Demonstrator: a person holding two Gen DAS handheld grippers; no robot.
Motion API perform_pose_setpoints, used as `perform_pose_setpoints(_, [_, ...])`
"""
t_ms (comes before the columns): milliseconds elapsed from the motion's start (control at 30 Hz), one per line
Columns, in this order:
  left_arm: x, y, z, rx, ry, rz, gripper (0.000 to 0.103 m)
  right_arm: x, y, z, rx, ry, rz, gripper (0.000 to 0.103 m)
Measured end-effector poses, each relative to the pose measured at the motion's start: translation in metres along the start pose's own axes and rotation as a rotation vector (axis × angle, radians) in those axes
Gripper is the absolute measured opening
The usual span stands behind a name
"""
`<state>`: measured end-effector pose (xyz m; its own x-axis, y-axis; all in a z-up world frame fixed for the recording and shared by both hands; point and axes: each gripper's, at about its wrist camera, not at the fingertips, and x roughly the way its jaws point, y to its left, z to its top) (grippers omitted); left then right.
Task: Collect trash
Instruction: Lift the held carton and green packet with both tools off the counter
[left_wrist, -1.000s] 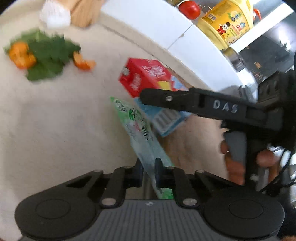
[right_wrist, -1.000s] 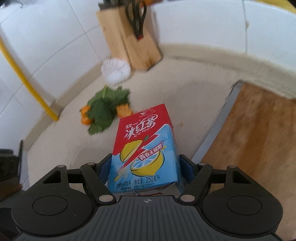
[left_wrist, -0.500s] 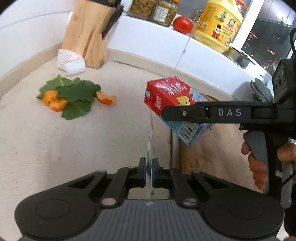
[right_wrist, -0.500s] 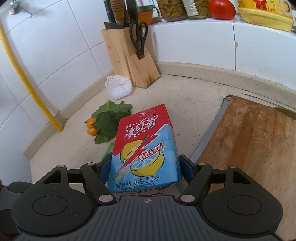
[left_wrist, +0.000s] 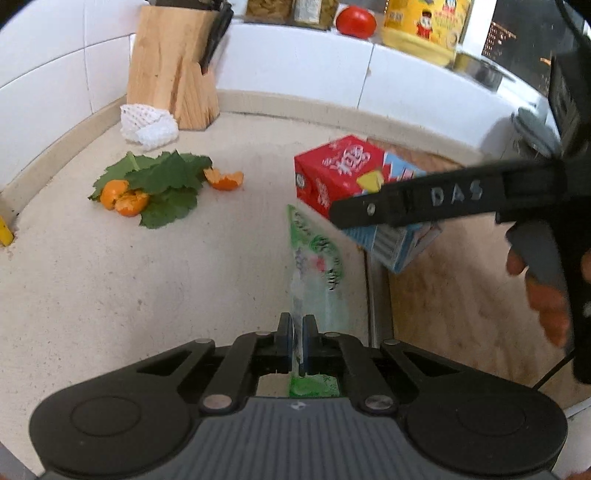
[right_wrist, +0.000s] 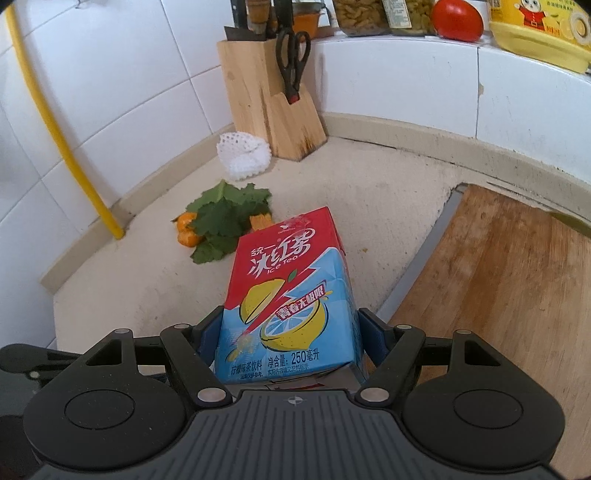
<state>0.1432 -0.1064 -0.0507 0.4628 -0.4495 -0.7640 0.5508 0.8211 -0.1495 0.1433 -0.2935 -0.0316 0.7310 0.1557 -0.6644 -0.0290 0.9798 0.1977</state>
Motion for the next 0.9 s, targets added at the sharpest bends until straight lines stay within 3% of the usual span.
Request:
perform_pose_setpoints(167, [0.011, 0.001, 0.003, -0.02, 0.026, -0.035, 0.004, 0.003, -0.011, -0.002, 0.024, 0.013, 0.003, 0.079])
perform_pose_setpoints(267, [0.011, 0.005, 0.005, -0.044, 0.028, -0.097, 0.009, 0.005, -0.016, -0.004, 0.037, 0.016, 0.009, 0.079])
perform_pose_setpoints(433, [0.005, 0.008, 0.009, -0.038, 0.029, -0.172, 0.009, 0.005, -0.027, -0.003, 0.058, 0.01, 0.016, 0.079])
perform_pose_setpoints(500, [0.006, 0.01, 0.012, -0.031, 0.038, -0.223, 0.009, 0.003, -0.03, -0.003, 0.064, 0.002, 0.021, 0.079])
perform_pose_setpoints(567, [0.014, 0.015, 0.013, -0.031, 0.091, -0.333, 0.01, 0.001, -0.032, -0.002, 0.065, -0.003, 0.026, 0.079])
perform_pose_setpoints(733, [0.034, 0.017, 0.016, -0.071, 0.148, -0.303, 0.008, -0.003, -0.036, -0.003, 0.088, -0.013, 0.044, 0.079])
perform_pose_setpoints(900, [0.019, 0.009, 0.016, -0.071, 0.069, -0.253, 0.001, -0.005, -0.035, -0.008, 0.085, -0.016, 0.032, 0.079])
